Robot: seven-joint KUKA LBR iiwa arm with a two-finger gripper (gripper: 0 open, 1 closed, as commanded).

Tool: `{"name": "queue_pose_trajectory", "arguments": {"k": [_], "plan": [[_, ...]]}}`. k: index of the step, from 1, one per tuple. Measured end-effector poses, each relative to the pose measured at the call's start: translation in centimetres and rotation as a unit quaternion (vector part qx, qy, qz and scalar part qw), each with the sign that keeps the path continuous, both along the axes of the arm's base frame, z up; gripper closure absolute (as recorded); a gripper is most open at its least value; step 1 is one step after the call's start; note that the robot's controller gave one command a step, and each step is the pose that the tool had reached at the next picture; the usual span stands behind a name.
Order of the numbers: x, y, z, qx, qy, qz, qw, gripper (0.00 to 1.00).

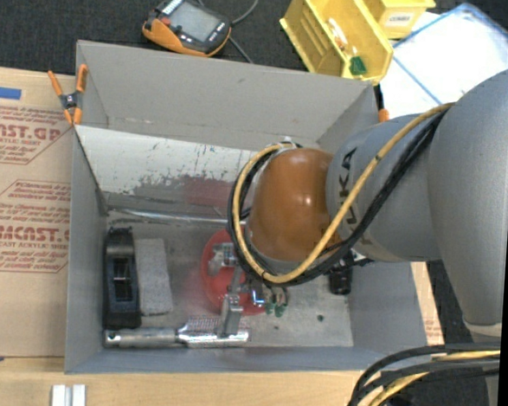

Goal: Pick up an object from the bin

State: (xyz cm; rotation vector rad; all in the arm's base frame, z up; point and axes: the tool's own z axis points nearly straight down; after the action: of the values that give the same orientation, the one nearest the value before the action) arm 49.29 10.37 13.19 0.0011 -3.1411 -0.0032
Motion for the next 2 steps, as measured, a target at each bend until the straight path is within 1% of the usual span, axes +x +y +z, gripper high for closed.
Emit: {"name": "queue_pose_trajectory", "arguments": {"k": [1, 2], "plan": [[0.02, -0.02, 0.02, 0.0, -0.0003, 0.0, 1.0, 1.0], [0.02, -0.02, 0.02, 0.0, -0.0003, 0.0, 1.0, 1.0]]}}
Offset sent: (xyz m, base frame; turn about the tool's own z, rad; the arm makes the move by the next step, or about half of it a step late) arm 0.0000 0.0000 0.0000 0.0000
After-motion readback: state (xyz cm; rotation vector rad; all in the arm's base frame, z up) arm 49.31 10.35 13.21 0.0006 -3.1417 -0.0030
